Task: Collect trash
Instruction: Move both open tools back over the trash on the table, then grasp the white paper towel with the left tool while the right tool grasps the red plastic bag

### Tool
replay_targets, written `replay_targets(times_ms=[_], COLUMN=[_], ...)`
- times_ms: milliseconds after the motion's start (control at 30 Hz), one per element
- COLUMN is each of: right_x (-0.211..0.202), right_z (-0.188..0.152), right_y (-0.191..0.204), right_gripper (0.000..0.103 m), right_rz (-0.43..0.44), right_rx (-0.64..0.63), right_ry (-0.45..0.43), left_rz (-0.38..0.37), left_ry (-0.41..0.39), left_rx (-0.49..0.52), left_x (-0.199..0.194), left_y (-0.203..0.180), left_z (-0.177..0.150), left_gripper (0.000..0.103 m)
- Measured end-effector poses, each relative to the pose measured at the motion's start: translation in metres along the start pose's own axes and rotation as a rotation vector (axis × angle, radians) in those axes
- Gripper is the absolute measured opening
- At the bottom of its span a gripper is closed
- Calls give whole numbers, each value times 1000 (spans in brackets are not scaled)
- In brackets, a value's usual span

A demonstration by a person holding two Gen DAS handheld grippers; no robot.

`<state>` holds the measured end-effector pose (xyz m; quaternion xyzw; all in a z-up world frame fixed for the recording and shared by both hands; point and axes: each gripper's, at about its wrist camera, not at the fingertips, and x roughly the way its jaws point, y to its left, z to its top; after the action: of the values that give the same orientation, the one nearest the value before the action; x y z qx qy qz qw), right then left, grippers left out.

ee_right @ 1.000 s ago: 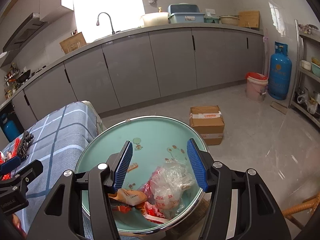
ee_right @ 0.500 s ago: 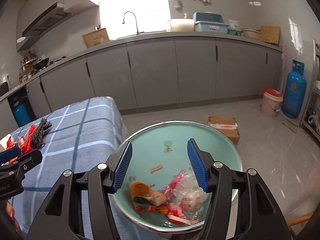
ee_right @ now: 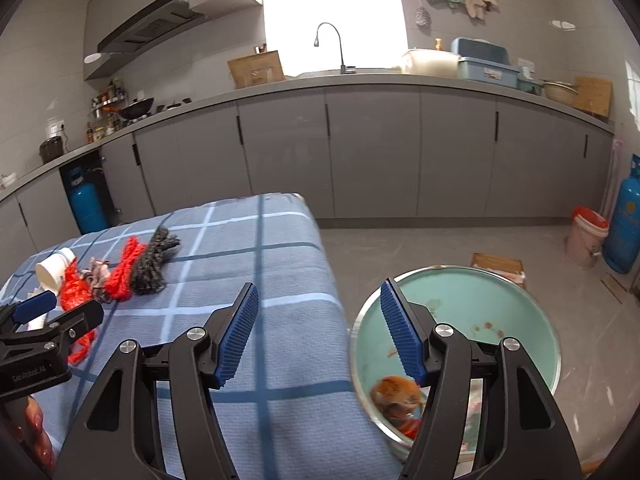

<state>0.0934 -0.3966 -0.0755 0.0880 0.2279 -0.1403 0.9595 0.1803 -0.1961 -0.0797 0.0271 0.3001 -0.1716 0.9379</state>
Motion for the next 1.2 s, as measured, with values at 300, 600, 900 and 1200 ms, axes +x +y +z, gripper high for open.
replay_targets(times_ms=[300, 600, 900, 1200], right_x=[15, 24, 36, 64], right_z=[-1, -10, -15, -18], right_y=[62, 120, 177, 235], right_gripper=[68, 71, 73, 73], right_rz=[105, 182, 283, 338], right_rx=[-50, -116, -176, -232], right_ry=[37, 79, 121, 176], left_rz=[91, 205, 306, 332], left_ry=[-3, 6, 34, 95], left_rx=[-73, -184, -231, -188], left_x=[-11, -18, -8, 23], left_y=[66, 144, 195, 213], left_z=[-9, -23, -26, -18], left_gripper=[98, 98, 98, 97])
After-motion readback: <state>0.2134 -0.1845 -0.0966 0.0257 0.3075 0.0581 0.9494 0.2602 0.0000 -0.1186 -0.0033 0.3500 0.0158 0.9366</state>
